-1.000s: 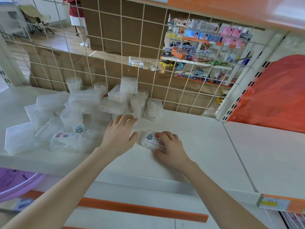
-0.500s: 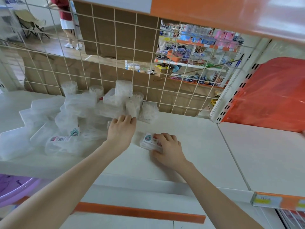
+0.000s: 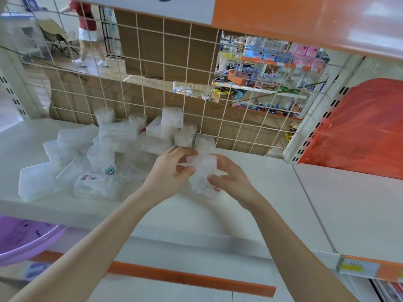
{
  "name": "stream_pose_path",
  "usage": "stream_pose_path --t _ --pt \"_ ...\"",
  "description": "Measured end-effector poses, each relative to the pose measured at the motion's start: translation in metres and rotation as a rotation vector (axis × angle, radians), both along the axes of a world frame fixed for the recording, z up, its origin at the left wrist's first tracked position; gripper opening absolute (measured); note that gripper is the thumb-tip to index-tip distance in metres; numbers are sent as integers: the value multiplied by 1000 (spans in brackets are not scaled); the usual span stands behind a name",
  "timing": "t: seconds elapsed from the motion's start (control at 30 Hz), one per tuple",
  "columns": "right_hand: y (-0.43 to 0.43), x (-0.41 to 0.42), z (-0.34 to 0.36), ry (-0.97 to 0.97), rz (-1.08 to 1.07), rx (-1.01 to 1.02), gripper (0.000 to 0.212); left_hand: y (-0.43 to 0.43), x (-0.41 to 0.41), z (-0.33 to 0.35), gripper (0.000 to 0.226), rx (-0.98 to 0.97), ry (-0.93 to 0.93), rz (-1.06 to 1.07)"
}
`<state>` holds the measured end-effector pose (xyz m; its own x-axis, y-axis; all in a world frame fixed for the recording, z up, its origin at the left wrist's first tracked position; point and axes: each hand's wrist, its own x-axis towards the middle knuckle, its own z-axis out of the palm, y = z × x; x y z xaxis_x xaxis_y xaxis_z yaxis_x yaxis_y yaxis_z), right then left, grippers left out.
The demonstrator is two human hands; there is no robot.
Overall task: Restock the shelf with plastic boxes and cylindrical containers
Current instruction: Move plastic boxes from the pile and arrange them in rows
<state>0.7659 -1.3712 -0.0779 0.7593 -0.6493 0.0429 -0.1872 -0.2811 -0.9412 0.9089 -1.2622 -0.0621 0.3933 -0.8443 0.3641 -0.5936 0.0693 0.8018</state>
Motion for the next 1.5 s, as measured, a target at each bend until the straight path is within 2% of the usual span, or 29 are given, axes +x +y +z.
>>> stream_pose_path --t 0.07,0.1,0.17,0.27,0.33,0.4,0.5,0.57,0.67,0.77,0.97,1.03,1.13,1.2,1.27,1.3,1.4,1.5 --pt "-1 -1 4 -109 127 252 62 3 -2 1 27 -21 185 -65" --pt "-1 -1 5 -132 175 349 72 5 -3 2 29 -42 269 -98" --pt "-2 -1 3 -145 254 466 86 8 -2 2 34 -71 353 -131" --pt "-1 0 -1 -159 303 553 85 11 0 -4 29 -77 398 -125" --pt "2 1 -2 -166 252 501 74 12 2 -9 28 -72 426 -105" --pt "6 3 -2 -137 98 310 56 13 3 -13 37 -77 475 -111" --pt "8 6 -2 -69 -71 23 60 15 5 -20 61 -7 480 -131" --pt "10 7 -2 -40 -86 -114 63 15 6 -24 77 60 386 -83" --pt "15 8 -2 -25 -70 -262 65 15 7 -27 76 87 174 16" --pt "16 8 0 8 -61 -340 69 18 10 -30 74 75 124 43" --pt "18 6 4 64 35 -368 72 23 15 -34 67 26 164 25" --pt "18 4 3 83 60 -378 69 24 17 -31 67 25 243 -16" --pt "21 8 1 45 -49 -369 62 21 13 -28 60 -77 543 -7" --pt "27 16 -2 5 -219 -382 58 17 7 -26 43 -62 691 89" --pt "32 24 -7 -7 -325 -392 57 15 -2 -27 18 24 895 47" --pt "34 27 -10 12 -333 -418 59 14 -8 -28 14 64 976 7" --pt "40 32 -16 84 -234 -464 69 10 -13 -28 10 130 977 69" --pt "42 25 -19 58 -23 -338 73 9 -1 -27 17 165 890 173"
